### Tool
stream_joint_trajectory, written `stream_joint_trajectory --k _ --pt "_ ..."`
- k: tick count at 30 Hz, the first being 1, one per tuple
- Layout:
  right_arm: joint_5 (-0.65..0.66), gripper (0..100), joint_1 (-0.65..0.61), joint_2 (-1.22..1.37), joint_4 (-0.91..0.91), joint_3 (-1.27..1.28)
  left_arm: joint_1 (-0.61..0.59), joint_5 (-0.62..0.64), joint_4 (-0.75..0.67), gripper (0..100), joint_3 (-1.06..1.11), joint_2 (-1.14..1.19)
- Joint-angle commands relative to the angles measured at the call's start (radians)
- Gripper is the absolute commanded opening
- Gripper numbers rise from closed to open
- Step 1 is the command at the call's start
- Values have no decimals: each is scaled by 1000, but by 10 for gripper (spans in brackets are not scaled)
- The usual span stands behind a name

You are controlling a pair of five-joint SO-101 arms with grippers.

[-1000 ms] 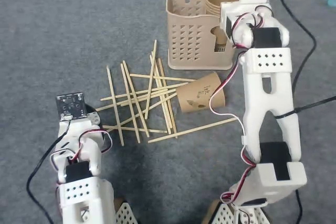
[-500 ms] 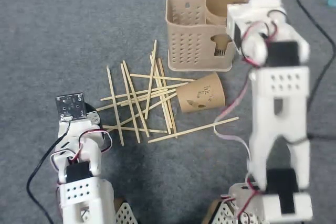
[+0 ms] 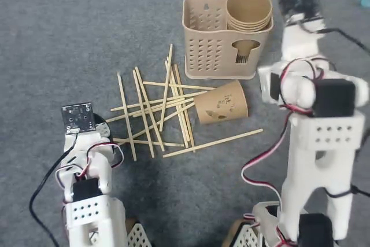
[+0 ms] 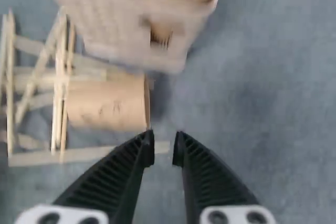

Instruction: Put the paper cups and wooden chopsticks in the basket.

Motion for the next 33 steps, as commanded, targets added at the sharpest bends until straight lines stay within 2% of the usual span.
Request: stream_joint_trajectory --k 1,6,11,17,23,28,30,33 --pt "61 100 13 -42 -30 126 0 -12 -23 13 -4 -14" --pt "141 177 1 -42 -171 351 -2 -12 -23 13 -4 -14" --pt "219 180 -36 -42 -354 535 -2 -12 -21 13 -4 -14" --pt "255 180 -93 -42 -555 672 -2 -12 -21 13 -4 -14" --pt "224 169 -22 -42 -723 729 -2 -12 -21 13 -4 -14" --pt "121 0 24 -30 -800 736 -2 -12 -23 13 -4 -14" --pt "107 28 25 1 -839 746 -2 -12 -23 13 -4 -14" --pt "74 13 27 87 -917 753 -2 -12 -23 13 -4 -14"
